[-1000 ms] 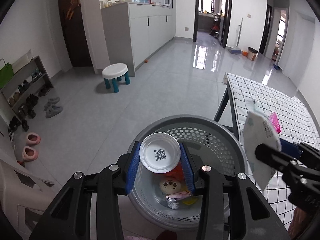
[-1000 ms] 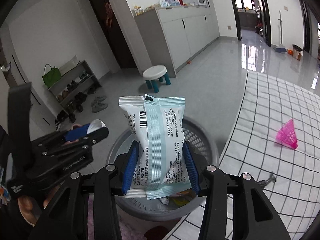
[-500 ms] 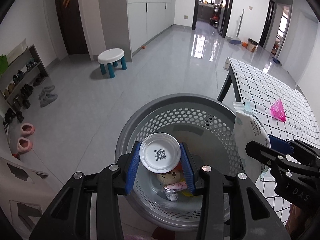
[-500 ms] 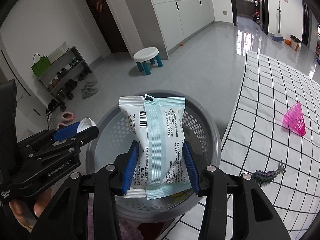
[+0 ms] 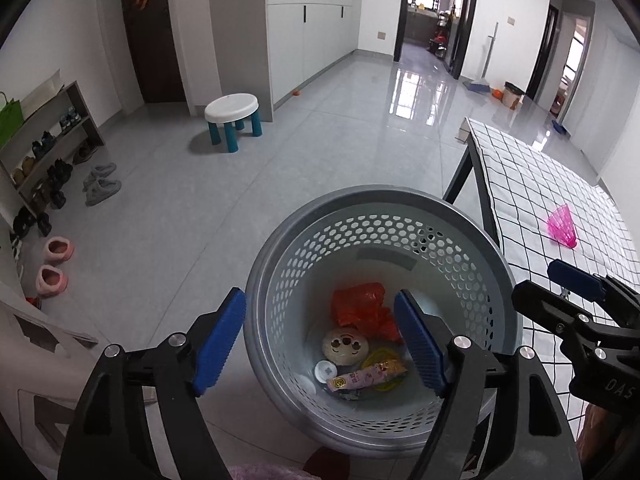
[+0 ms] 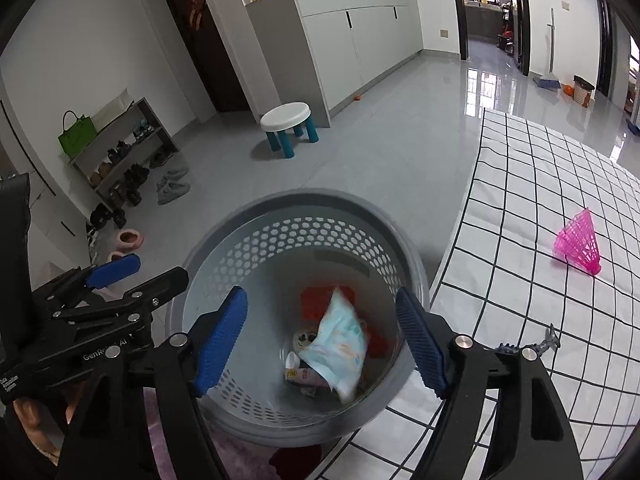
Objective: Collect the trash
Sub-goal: 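Open both tools to drop the wrapper and cap into the basket, then move both tools back over the beaded strip and pink shuttlecock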
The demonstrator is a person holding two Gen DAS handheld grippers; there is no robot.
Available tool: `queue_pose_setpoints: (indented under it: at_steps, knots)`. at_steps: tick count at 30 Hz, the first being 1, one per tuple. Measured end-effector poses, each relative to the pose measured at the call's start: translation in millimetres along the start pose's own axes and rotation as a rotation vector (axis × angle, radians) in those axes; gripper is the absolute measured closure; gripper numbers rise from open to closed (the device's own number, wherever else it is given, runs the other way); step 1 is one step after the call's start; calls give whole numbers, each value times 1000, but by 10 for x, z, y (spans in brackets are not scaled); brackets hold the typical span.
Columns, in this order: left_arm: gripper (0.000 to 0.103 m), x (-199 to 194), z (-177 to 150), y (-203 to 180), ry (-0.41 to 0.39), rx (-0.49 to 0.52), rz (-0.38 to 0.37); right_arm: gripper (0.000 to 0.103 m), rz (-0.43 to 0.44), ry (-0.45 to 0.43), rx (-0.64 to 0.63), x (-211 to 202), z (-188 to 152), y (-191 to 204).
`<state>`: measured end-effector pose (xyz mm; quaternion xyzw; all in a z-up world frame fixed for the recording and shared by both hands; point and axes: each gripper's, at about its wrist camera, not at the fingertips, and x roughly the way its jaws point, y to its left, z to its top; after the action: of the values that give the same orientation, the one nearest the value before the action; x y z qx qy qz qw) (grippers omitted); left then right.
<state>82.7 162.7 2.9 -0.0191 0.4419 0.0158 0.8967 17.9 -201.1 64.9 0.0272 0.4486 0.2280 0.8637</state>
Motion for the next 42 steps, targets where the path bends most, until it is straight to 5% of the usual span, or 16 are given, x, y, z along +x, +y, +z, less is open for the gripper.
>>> queue_pose_setpoints:
  at_steps: [20,42]
  knots:
    - [18,-180,-33,-82,-16,-13,-32,30,-20,-24,41,-273,-98,-109]
    - [17,-551,-86,-938,-72,125,-140,30,-186,-158,268,-1336,-788,-1245]
